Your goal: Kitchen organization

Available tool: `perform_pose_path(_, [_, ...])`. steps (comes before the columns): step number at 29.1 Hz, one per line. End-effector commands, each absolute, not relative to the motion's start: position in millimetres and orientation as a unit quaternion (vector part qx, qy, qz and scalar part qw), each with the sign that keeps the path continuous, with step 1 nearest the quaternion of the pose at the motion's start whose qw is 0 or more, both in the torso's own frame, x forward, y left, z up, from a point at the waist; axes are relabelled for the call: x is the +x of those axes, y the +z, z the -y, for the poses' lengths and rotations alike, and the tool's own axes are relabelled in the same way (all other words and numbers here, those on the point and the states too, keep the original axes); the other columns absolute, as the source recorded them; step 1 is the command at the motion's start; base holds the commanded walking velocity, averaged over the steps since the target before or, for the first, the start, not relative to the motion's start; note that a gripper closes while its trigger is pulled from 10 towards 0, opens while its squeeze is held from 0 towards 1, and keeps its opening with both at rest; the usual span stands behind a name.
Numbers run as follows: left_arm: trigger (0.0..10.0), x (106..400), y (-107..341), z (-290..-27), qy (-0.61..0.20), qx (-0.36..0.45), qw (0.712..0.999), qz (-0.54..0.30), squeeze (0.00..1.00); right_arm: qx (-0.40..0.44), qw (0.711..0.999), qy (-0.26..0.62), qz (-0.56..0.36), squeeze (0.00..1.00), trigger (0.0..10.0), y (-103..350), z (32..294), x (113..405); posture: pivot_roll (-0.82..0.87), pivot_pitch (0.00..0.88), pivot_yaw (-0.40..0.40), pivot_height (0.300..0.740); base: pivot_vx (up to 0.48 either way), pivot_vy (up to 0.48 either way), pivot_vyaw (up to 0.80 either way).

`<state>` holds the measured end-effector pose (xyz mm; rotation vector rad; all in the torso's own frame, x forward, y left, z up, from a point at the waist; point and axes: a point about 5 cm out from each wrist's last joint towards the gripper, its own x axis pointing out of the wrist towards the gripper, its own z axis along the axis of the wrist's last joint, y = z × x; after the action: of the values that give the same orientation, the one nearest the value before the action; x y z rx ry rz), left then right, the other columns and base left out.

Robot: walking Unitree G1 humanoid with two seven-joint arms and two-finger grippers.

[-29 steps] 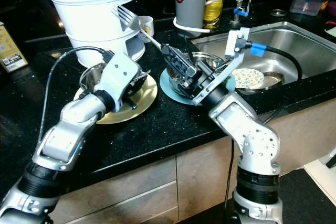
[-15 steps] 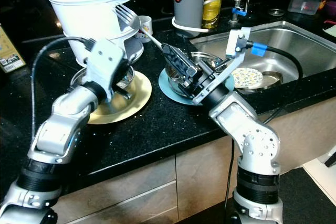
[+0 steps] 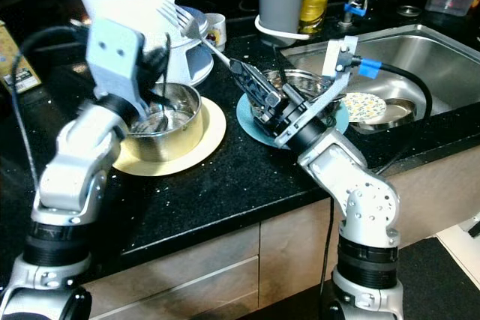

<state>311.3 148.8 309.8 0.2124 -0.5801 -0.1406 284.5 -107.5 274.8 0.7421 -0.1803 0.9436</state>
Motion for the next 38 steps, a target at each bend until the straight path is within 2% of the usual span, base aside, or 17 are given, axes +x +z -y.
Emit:
perform_pose_path(1, [0.0, 305.6, 323.7, -154.0, -0.056, 0.107, 0.94, 0.318, 0.0, 0.353, 0.821, 0.441, 0.083, 0.0, 10.0, 273.2, 105.4, 285.4, 0.0, 0.0, 0.013, 0.74, 0.0, 0.0, 0.0])
perform_pose_path(8, [0.0, 295.9, 344.7, -159.8, -0.065, 0.049, 0.929, 0.362, 0.0, 0.369, 0.829, 0.41, 0.09, 0.0, 10.0, 272.8, 111.1, 292.8, 0.0, 0.0, 0.015, 0.74, 0.0, 0.0, 0.0])
perform_pose_path(11, [0.0, 296.1, 341.5, -166.1, -0.049, 0.066, 0.932, 0.354, 0.0, 0.381, 0.831, 0.394, 0.094, 0.0, 10.0, 272.9, 114.8, 297.1, 0.01, 0.0, 0.015, 0.74, 0.0, 0.0, 0.0])
perform_pose_path(12, [0.8, 297.5, 336.9, -175.6, -0.013, 0.093, 0.935, 0.341, 0.0, 0.383, 0.834, 0.386, 0.095, 0.0, 10.0, 272.8, 116.3, 300.0, 0.01, 0.0, 0.014, 0.74, 0.0, 0.0, 0.0])
perform_pose_path(14, [0.8, 297.8, 335.8, -178.6, -0.001, 0.1, 0.936, 0.338, 0.0, 0.382, 0.835, 0.385, 0.095, 0.0, 10.0, 272.8, 116.4, 300.7, 0.01, 0.0, 0.014, 0.74, 0.0, 0.0, 0.0])
perform_pose_path(15, [10.0, 297.6, 334.9, -184.9, 0.02, 0.105, 0.937, 0.334, 0.0, 0.382, 0.835, 0.385, 0.096, 0.0, 10.0, 273.2, 116.4, 301.3, 0.01, 0.0, 0.013, 0.74, 0.0, 0.0, 0.0])
perform_pose_path(17, [10.0, 297.6, 334.9, -184.9, 0.02, 0.105, 0.937, 0.334, 0.0, 0.382, 0.835, 0.385, 0.096, 0.0, 10.0, 273.2, 116.4, 301.3, 0.01, 0.0, 0.013, 0.74, 0.0, 0.0, 0.0])
perform_pose_path(20, [10.0, 293.2, 336.0, -203.9, 0.083, 0.138, 0.93, 0.33, 0.0, 0.383, 0.832, 0.389, 0.099, 0.0, 10.0, 275.0, 114.6, 303.6, 0.02, 0.0, 0.011, 0.74, 0.0, 0.0, 0.0])
perform_pose_path(23, [10.0, 291.7, 336.7, -210.0, 0.106, 0.159, 0.925, 0.328, 0.0, 0.385, 0.83, 0.392, 0.102, 0.0, 10.0, 276.6, 112.6, 305.5, 0.02, 0.0, 0.011, 0.74, 0.0, 0.0, 0.0])
perform_pose_path(38, [10.0, 296.2, 330.0, -204.3, 0.115, 0.214, 0.92, 0.308, 0.0, 0.38, 0.817, 0.418, 0.114, 0.0, 10.0, 282.2, 100.9, 307.1, 0.02, 0.0, 0.012, 0.74, 0.0, 0.0, 0.0])
